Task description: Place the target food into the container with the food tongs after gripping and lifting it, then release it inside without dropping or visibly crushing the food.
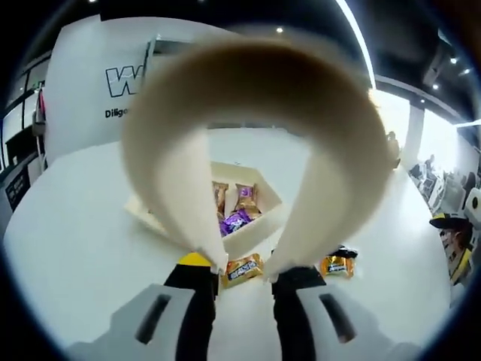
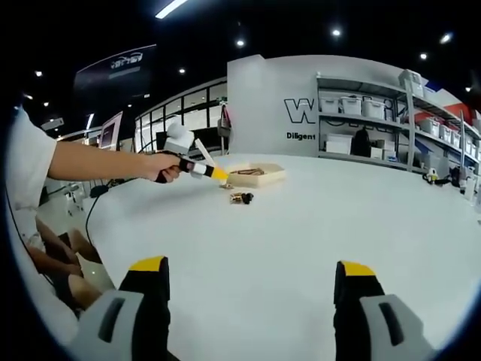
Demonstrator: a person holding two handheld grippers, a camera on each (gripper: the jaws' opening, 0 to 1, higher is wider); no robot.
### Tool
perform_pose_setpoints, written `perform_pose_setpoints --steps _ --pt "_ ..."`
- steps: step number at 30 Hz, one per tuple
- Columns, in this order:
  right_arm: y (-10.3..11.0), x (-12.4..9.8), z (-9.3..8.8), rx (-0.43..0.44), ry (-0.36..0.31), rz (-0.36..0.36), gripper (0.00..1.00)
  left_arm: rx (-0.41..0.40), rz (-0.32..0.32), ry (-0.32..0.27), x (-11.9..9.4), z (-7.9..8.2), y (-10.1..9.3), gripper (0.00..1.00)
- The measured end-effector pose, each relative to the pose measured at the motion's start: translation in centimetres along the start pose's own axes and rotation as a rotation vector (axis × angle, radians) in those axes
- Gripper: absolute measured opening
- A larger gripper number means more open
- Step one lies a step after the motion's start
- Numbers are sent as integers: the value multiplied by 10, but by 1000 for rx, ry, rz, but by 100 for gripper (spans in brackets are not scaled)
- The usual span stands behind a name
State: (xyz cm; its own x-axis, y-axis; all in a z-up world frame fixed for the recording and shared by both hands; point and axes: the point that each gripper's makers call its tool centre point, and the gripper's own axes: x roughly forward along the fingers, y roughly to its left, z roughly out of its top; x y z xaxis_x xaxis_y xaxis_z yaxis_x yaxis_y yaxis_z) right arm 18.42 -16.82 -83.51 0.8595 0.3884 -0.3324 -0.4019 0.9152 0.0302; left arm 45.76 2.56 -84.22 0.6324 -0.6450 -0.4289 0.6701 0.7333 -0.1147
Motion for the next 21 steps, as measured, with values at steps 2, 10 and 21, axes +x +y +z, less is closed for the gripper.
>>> perform_pose_setpoints --steps 2,10,21 --pt "1 0 0 -2 1 1 89 -5 -2 2 0 -3 -1 26" --pt "1 0 1 0 -4 0 89 -35 -28 6 -1 -13 -16 27" --pt "6 1 -2 2 -4 15 89 -47 -69 17 -10 -20 -41 28"
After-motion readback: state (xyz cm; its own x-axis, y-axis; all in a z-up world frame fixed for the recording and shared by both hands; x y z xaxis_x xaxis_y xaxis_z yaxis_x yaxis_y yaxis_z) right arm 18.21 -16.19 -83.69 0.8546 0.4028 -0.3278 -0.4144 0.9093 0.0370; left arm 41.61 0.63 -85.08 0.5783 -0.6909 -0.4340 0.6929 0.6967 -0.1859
